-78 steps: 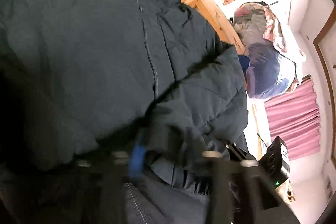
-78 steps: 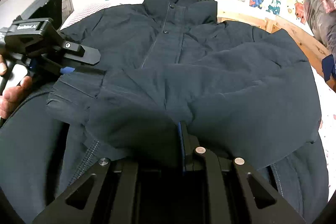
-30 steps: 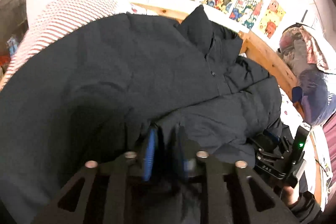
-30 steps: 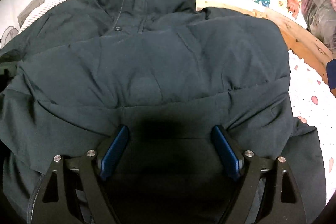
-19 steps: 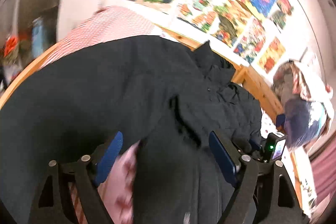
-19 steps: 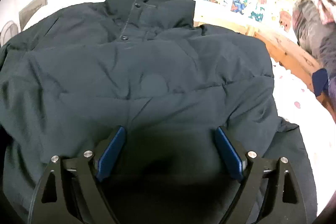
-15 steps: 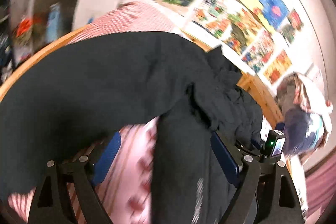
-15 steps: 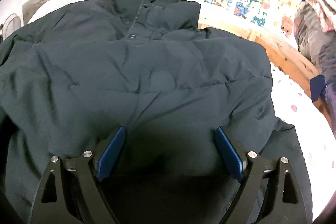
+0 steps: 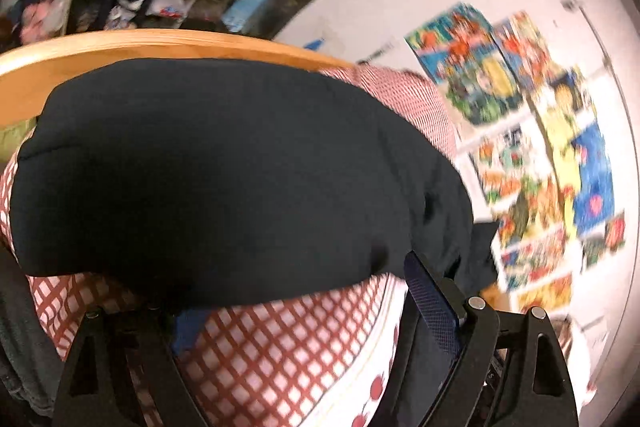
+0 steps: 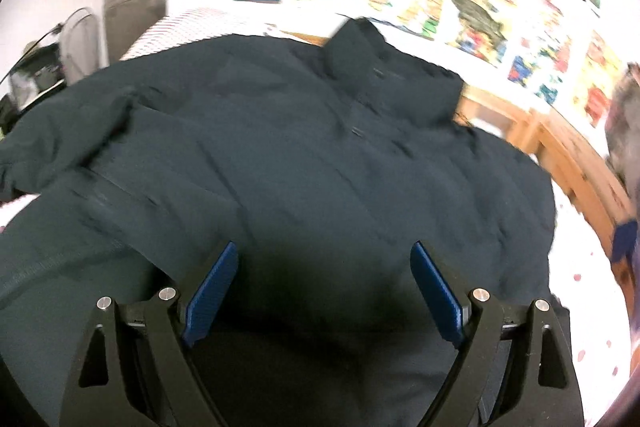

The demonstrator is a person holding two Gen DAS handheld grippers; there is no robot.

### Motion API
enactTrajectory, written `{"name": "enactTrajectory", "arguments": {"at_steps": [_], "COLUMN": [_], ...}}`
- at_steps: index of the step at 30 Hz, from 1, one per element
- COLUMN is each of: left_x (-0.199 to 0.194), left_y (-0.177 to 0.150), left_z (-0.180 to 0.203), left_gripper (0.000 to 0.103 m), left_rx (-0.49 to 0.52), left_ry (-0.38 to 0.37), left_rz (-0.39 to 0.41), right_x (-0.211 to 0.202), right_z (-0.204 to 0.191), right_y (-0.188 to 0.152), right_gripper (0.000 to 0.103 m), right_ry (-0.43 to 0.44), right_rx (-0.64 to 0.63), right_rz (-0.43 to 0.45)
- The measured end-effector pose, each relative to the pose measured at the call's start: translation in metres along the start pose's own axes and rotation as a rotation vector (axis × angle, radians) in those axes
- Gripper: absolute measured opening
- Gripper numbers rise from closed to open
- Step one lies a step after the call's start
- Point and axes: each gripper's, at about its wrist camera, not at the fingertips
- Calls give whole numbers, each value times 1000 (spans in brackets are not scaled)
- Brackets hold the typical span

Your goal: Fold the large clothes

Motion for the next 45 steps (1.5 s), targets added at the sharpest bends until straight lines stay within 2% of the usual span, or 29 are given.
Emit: {"name": "enactTrajectory", "arguments": {"at_steps": [2, 5, 7, 9, 11, 14, 17, 21, 25, 30, 35, 41, 45], "left_x": [-2, -5, -8, -7, -4, -6, -17, -34, -47, -38, -16, 12, 34], "left_y": [4, 10, 13, 15, 18, 18, 18, 25, 28, 13, -28, -104, -144], "left_z": [-6, -9, -10, -9, -4, -4, 7, 39, 92, 181, 244, 273, 272], "left_gripper": [89, 88, 85, 71, 46, 26, 14, 10, 9, 9, 9, 9, 9], "left_rx": [-34, -25, -18, -7, 10, 29, 82, 199, 388, 681, 914, 1129, 1185], "left_ry": [-20, -58, -68, -67, -53, -53, -66, -100, -142, -215, -268, -293, -289], "left_rz": [20, 74, 101, 130, 142, 155, 191, 261, 291, 167, 0, -141, -253], "right_x": [3, 16, 30, 54, 75, 84, 81, 69, 50, 25, 10, -3, -8], "right_z": [-15, -28, -39, -53, -64, -66, -60, -58, -46, -21, -4, 33, 60], "right_y": [19, 45, 55, 57, 48, 29, 20, 21, 23, 16, 6, -16, -34], "right_gripper": [84, 84, 84, 84, 86, 91, 92, 91, 92, 92, 92, 92, 92], "right_ry": [32, 139, 177, 197, 207, 214, 242, 234, 228, 267, 254, 190, 146], "right_rx": [-32, 18, 49, 55, 64, 123, 167, 181, 224, 316, 376, 440, 488], "right_rz": [11, 7, -18, -58, -98, -67, -39, -1, 47, 84, 92, 88, 78]}}
Point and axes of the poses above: each gripper's, at about its wrist camera, not at the fingertips, and x roughly the way its jaws point, z to its right, y to its top, and after that the axes turned 10 degrees about -x, right-handed
